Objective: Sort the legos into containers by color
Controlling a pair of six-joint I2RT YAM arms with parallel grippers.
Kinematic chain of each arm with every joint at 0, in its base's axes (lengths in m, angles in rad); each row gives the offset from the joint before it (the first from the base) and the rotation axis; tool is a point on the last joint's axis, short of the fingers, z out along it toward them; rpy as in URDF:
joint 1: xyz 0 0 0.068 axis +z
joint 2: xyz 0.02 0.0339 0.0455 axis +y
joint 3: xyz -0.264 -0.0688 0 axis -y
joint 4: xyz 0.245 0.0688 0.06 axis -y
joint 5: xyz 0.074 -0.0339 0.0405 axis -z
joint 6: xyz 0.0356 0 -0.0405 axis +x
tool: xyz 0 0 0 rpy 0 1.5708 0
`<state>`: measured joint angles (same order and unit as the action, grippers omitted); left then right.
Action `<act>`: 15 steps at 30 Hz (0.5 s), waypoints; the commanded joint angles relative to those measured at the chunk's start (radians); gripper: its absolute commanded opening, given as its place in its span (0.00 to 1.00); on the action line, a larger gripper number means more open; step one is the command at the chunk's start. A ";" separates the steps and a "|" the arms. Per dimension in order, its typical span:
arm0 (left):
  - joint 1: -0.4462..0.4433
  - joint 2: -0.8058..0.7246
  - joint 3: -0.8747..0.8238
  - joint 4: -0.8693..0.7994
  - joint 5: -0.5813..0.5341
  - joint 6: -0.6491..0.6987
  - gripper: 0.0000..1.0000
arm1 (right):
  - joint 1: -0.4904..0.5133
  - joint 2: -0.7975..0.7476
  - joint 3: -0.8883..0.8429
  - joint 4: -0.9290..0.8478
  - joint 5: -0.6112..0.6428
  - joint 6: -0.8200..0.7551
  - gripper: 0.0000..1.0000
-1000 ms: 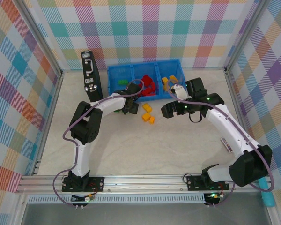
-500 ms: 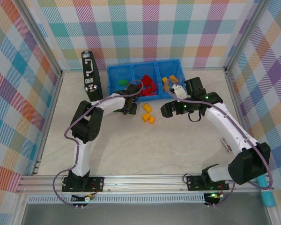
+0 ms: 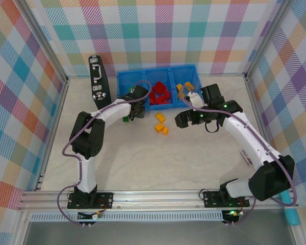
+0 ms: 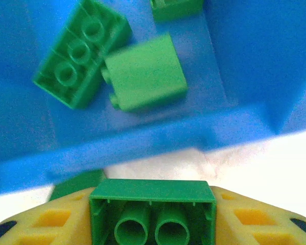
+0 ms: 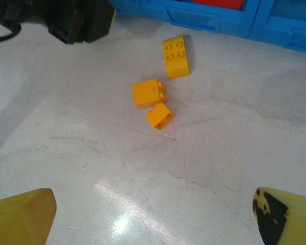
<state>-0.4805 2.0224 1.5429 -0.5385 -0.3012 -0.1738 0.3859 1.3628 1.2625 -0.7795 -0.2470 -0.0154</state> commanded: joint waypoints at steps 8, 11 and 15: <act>0.060 0.077 0.143 0.114 -0.062 0.073 0.49 | 0.004 -0.001 0.029 -0.029 0.003 -0.030 0.99; 0.068 0.105 0.175 0.137 -0.063 0.085 0.50 | 0.004 0.005 0.031 -0.029 0.004 -0.030 0.99; 0.074 0.158 0.224 0.127 -0.062 0.089 0.56 | 0.004 0.016 0.040 -0.032 0.002 -0.031 0.99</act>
<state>-0.4175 2.1464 1.7248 -0.4183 -0.3462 -0.1009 0.3859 1.3640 1.2633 -0.7887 -0.2432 -0.0277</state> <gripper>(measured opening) 0.555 0.988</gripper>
